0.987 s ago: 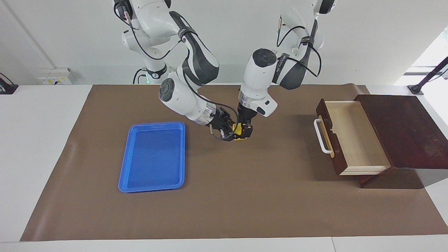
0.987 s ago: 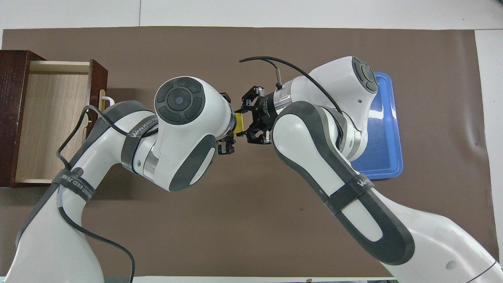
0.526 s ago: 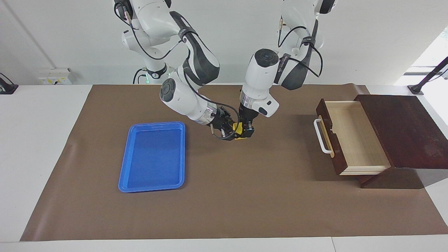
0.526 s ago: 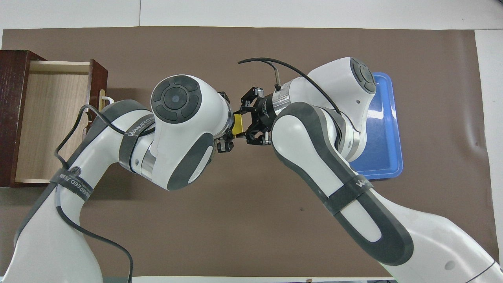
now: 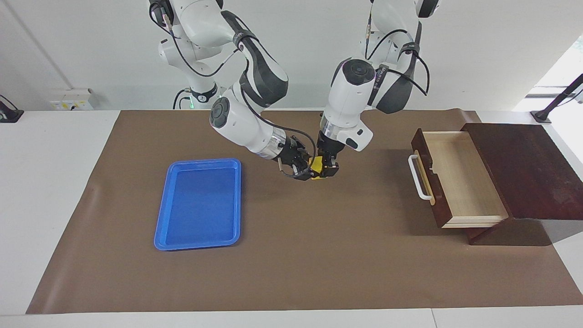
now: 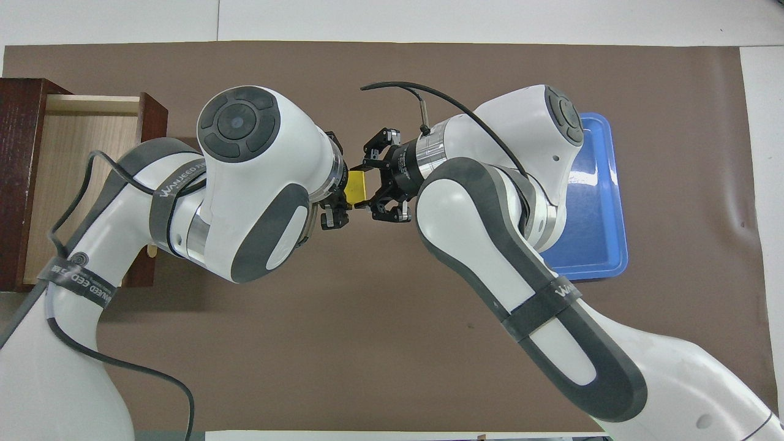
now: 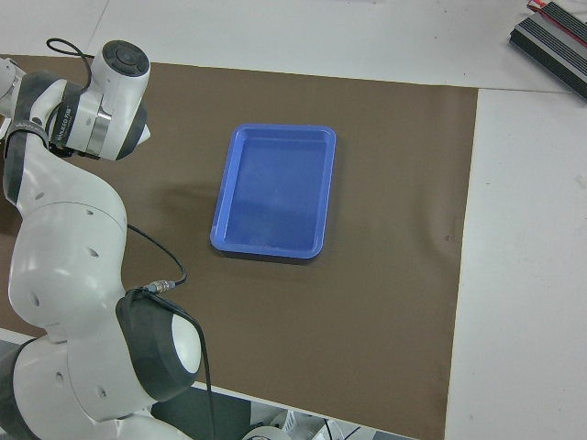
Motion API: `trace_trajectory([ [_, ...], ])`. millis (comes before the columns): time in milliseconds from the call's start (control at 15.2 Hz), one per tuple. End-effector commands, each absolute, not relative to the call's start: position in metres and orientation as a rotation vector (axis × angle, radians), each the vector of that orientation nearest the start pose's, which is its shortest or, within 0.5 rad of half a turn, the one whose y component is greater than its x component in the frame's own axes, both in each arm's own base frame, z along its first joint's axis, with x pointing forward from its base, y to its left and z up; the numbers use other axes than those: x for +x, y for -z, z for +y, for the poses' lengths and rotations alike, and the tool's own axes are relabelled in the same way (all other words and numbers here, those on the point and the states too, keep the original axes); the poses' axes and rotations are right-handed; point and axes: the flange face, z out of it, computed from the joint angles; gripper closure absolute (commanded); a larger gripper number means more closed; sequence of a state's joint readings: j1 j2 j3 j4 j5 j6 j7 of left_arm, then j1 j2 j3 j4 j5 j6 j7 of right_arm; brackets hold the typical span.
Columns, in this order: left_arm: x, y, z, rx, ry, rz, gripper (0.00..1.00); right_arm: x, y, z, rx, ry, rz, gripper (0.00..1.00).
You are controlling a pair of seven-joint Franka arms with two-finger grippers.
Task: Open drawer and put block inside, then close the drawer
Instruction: 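Grasp the block with the left gripper and open the right gripper, then lower the block into the drawer with the left gripper while the right gripper withdraws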
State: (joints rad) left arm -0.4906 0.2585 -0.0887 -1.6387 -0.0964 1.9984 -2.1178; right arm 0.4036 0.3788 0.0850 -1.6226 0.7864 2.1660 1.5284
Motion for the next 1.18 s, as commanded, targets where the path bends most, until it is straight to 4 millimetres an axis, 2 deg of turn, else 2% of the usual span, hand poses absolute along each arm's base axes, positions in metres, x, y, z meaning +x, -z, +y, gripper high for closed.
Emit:
trace_trajectory([
  [0,0.562,-0.488,-0.31,2.114,0.077,2.177,1.0,0.595,-0.419,0.316,-1.929,-0.694,1.733,0.87],
  [66,0.563,-0.488,-0.309,2.111,0.077,2.18,1.0,0.596,-0.419,0.315,-1.923,-0.693,1.742,0.01],
  [395,0.565,-0.488,-0.306,2.116,0.077,2.179,1.0,0.598,-0.424,0.31,-1.916,-0.686,1.745,0.0],
  [461,0.566,-0.489,-0.3,2.145,0.081,2.167,1.0,0.598,-0.425,0.307,-1.914,-0.685,1.748,0.0],
  [526,0.568,-0.496,-0.283,2.181,0.086,2.155,1.0,0.599,-0.426,0.304,-1.916,-0.693,1.75,0.0],
  [658,0.571,-0.523,-0.239,2.242,0.08,2.103,1.0,0.601,-0.43,0.297,-1.906,-0.692,1.755,0.0],
  [789,0.575,-0.554,-0.171,2.282,0.073,2.049,1.0,0.603,-0.431,0.291,-1.905,-0.695,1.761,0.0],
  [921,0.583,-0.56,-0.115,2.339,0.071,1.993,1.0,0.607,-0.438,0.274,-1.907,-0.68,1.762,0.0],
  [1118,0.593,-0.557,-0.03,2.422,0.032,1.859,1.0,0.617,-0.459,0.22,-2.006,-0.574,1.728,0.0],
])
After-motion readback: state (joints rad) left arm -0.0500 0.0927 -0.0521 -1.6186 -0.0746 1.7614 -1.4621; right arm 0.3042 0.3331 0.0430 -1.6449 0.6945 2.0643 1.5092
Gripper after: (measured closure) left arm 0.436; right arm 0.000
